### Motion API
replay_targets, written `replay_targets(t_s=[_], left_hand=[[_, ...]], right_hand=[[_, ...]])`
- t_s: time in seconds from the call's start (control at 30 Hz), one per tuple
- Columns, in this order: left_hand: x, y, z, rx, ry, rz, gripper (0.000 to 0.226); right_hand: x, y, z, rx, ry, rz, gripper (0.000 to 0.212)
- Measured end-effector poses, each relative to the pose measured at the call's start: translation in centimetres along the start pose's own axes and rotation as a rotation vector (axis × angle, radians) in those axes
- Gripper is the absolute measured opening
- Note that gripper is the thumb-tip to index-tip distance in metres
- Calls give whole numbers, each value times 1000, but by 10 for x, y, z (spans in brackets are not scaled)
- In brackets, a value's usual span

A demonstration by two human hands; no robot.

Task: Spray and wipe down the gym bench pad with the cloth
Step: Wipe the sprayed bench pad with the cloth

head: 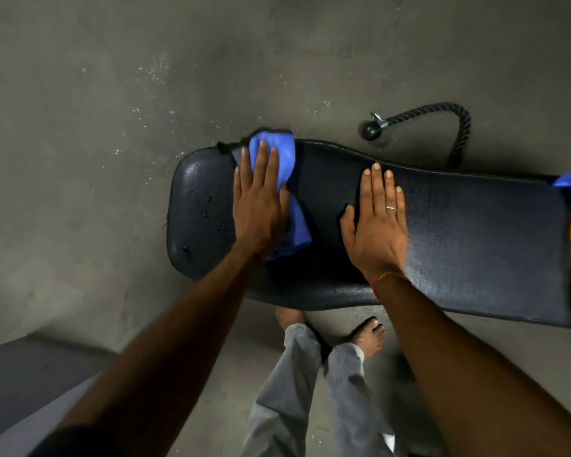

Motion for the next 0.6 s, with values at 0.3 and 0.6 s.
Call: replay_targets(t_s=[0.3, 0.6], left_hand=[[38, -80, 4, 37, 2, 86, 65], [63, -48, -5, -17, -54, 52, 65]], right_hand=[[-1, 1, -1, -2, 37, -1, 66], [0, 0, -1, -4, 25, -4, 66]])
Point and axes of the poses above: each hand's wrist, its own y-axis towards the middle knuckle, its own z-axis out of the palm, x = y × z, the point moved 1 cm from there along y, towards the middle knuckle, and after that the axes turned 7 degrees about y, right-handed, at the moved point
